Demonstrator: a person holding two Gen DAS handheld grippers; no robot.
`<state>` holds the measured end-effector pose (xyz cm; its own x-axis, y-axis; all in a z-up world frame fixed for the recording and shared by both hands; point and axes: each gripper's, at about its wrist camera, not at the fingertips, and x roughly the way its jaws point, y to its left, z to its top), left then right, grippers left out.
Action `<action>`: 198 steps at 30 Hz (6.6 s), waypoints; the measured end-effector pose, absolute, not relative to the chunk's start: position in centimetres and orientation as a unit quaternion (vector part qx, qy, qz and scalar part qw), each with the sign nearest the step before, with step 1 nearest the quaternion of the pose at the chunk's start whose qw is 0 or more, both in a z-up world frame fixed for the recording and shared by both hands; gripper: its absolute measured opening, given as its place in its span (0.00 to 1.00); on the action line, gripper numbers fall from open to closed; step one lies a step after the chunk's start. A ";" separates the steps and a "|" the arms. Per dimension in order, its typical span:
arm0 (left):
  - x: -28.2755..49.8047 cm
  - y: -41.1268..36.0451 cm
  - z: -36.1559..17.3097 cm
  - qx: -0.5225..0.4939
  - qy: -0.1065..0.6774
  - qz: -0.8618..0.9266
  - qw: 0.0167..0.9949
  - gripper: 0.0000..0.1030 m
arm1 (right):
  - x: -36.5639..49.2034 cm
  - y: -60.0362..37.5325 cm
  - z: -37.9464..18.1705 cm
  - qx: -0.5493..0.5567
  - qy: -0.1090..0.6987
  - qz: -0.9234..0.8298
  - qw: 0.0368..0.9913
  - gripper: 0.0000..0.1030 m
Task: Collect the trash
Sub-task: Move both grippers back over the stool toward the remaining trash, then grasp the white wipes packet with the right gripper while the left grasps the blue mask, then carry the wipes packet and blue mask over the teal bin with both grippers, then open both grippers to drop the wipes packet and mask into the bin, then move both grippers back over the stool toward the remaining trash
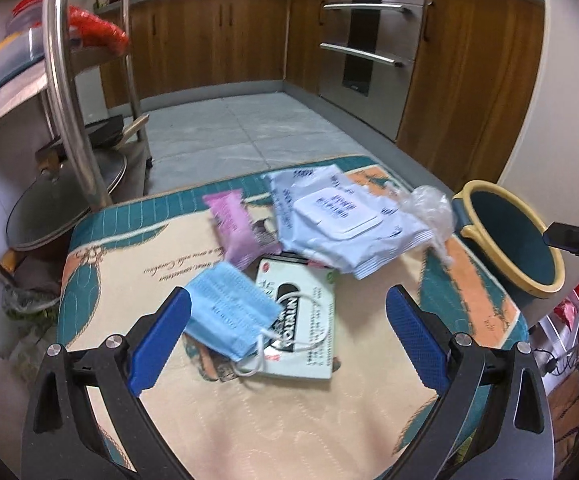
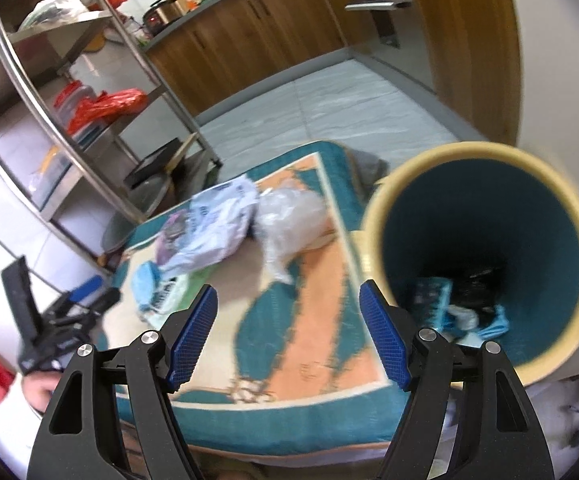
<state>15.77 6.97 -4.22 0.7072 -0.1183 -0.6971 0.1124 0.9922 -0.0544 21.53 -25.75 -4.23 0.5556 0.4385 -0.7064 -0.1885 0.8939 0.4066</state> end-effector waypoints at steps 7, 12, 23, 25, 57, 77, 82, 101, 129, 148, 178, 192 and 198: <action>15.9 9.1 -5.1 -0.026 0.390 -0.028 0.920 0.94 | 24.5 -22.2 -6.4 0.217 0.462 0.198 0.837 0.72; 16.1 10.4 -5.5 -0.050 0.398 -0.016 0.916 0.94 | 26.8 -19.5 -8.3 0.255 0.479 0.187 0.819 0.72; 16.6 11.7 -6.8 -0.099 0.415 -0.008 0.904 0.93 | 30.3 -16.5 -11.2 0.322 0.500 0.155 0.789 0.72; 16.7 11.7 -6.9 -0.098 0.416 -0.008 0.904 0.93 | 30.6 -16.2 -11.7 0.324 0.505 0.150 0.786 0.66; 18.3 14.4 -10.5 -0.193 0.445 0.008 0.874 0.25 | 28.0 -17.2 -6.8 0.340 0.437 0.220 0.803 0.14; 13.6 13.4 -4.7 -0.130 0.365 0.047 0.921 0.02 | 23.7 -25.7 -2.8 0.327 0.394 0.243 0.824 0.14; 13.0 12.2 -3.2 -0.111 0.342 0.039 0.932 0.02 | 22.7 -28.8 -1.5 0.333 0.370 0.230 0.836 0.14; 14.8 -1.1 1.1 -0.079 0.315 -0.126 0.937 0.02 | 19.3 -40.0 -4.9 0.380 0.341 0.116 0.852 0.14; 21.9 -24.5 -4.4 0.069 0.384 -0.237 0.890 0.02 | 19.0 -43.6 -8.1 0.382 0.393 0.006 0.836 0.14; 21.5 -24.5 -8.0 0.070 0.432 -0.247 0.865 0.19 | 19.4 -44.1 -9.0 0.385 0.411 -0.027 0.826 0.22; 18.6 -12.2 -2.8 0.019 0.380 -0.178 0.907 0.82 | 19.7 -42.1 -7.4 0.329 0.390 -0.020 0.860 0.56; 18.5 -1.5 -3.5 0.003 0.389 -0.088 0.917 0.90 | 20.6 -38.0 -6.4 0.252 0.399 0.013 0.881 0.56; 18.7 3.7 -4.7 -0.031 0.395 -0.028 0.918 0.94 | 21.2 -36.0 -6.3 0.228 0.408 0.035 0.884 0.60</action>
